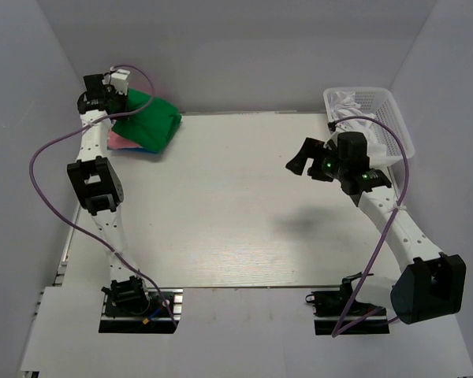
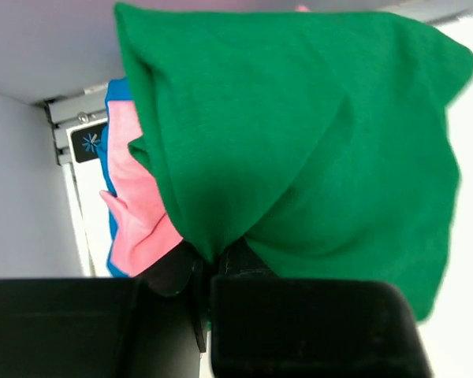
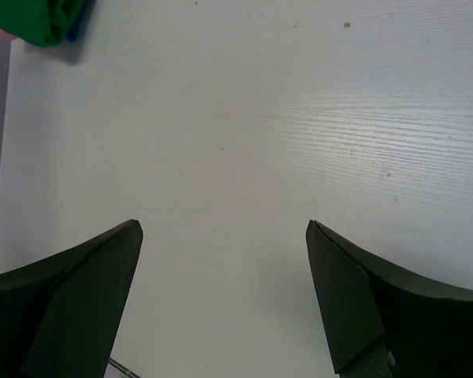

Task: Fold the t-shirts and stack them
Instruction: Put the neatly folded tshirt into the corner of the board with the left arm

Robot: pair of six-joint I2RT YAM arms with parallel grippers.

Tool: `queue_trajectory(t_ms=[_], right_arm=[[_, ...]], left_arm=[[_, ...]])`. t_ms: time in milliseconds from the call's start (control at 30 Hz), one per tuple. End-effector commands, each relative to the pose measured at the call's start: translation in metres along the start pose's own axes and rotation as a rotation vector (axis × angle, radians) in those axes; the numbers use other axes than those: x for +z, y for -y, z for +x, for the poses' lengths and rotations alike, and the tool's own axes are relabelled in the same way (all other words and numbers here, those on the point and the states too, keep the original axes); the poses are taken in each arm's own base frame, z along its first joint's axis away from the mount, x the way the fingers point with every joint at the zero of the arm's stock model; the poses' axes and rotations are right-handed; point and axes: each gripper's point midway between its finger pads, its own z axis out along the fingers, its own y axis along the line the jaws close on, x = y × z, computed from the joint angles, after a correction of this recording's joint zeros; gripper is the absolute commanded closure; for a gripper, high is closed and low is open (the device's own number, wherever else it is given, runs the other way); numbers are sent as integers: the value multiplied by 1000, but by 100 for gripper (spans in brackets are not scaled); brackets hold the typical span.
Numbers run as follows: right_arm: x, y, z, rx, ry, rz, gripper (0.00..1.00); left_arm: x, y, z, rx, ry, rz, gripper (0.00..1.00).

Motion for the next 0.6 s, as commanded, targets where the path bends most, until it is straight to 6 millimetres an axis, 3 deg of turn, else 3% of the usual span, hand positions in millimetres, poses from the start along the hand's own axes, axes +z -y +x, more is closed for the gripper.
queue_trajectory(t_ms=[0,200,300,333,400,567], right_arm=[[-3,-20,-27,-2,66,-60,10],[5,-20,-30,13,58,-63,10],[9,-21,-30,16,50,-69,10],[10,-21,-29,18,47,-69,10],[11,-21,-31,20,48,-67,10],[14,-18,-27,23,38,-62,10]], left_arm=[[-6,-25,-38,-78,136,-74,100],[5,-60,-28,-210,164,-152,100],[6,-71,-19,-266,150,-189,100],[4,-73,-25,-261,167,-194,100],[3,-86,-15,-318,153,-259,100],[4,-97,0,-423,136,-325,100]])
